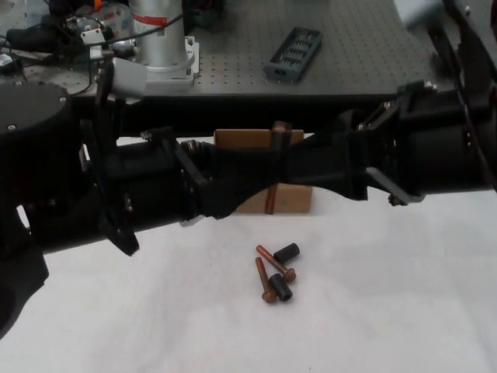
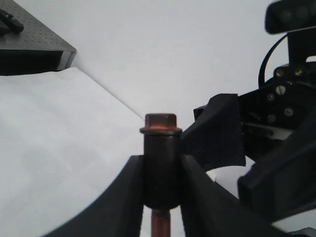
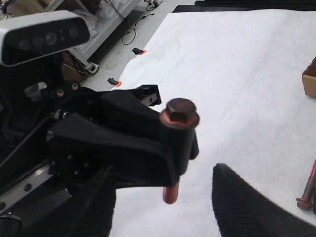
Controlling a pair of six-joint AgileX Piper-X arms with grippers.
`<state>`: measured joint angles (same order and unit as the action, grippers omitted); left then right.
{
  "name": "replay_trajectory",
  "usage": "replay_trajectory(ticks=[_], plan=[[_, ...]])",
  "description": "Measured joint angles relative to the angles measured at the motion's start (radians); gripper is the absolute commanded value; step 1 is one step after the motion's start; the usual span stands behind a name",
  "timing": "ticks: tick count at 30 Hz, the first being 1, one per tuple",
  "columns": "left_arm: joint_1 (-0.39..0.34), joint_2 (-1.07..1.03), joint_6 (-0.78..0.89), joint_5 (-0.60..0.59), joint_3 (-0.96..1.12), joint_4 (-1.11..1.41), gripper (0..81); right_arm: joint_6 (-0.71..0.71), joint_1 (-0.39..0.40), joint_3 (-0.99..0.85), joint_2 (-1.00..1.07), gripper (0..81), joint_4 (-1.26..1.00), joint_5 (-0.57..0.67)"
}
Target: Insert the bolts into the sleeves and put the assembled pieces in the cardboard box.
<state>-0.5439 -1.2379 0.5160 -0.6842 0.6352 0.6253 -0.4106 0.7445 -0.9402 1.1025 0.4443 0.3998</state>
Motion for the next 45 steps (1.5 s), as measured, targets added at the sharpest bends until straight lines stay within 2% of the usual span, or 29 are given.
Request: replay_trajectory(ticks=[7,9,18,22,23,29,33,38,41,45], plan=[[0.004,0.000,-0.037,0.041,0.000,-0.003,0.7,0.056,-0.031,0.002,-0.063,42.9,0.088,0.002],[0.023,-0.012,-0.087,0.081,0.014,-0.061,0.7,0.098,-0.050,0.002,-0.098,42.9,0.138,-0.013],[0.092,-0.179,-0.226,0.100,0.175,-0.236,0.7,0.245,-0.170,0.002,-0.176,42.6,0.445,-0.128],[0.116,-0.414,-0.316,0.117,0.460,-0.431,0.7,0.350,-0.210,0.002,-0.179,32.3,0.557,-0.245],[0.116,-0.496,-0.337,0.125,0.569,-0.495,0.7,0.376,-0.213,0.002,-0.179,28.0,0.567,-0.263],[0.126,-0.790,-0.450,0.198,0.910,-0.700,0.7,0.456,-0.219,0.002,-0.179,0.9,0.583,-0.316],[0.135,-0.934,-0.461,0.209,1.062,-0.776,0.7,0.466,-0.219,0.002,-0.179,1.9,0.583,-0.322],[0.135,-1.009,-0.463,0.279,1.121,-0.806,0.8,0.471,-0.219,0.002,-0.179,1.9,0.583,-0.321],[0.135,-1.036,-0.463,0.318,1.132,-0.810,11.8,0.471,-0.219,0.002,-0.179,1.9,0.583,-0.321],[0.140,-1.057,-0.463,0.352,1.138,-0.810,38.0,0.471,-0.219,0.002,-0.179,1.9,0.583,-0.321]])
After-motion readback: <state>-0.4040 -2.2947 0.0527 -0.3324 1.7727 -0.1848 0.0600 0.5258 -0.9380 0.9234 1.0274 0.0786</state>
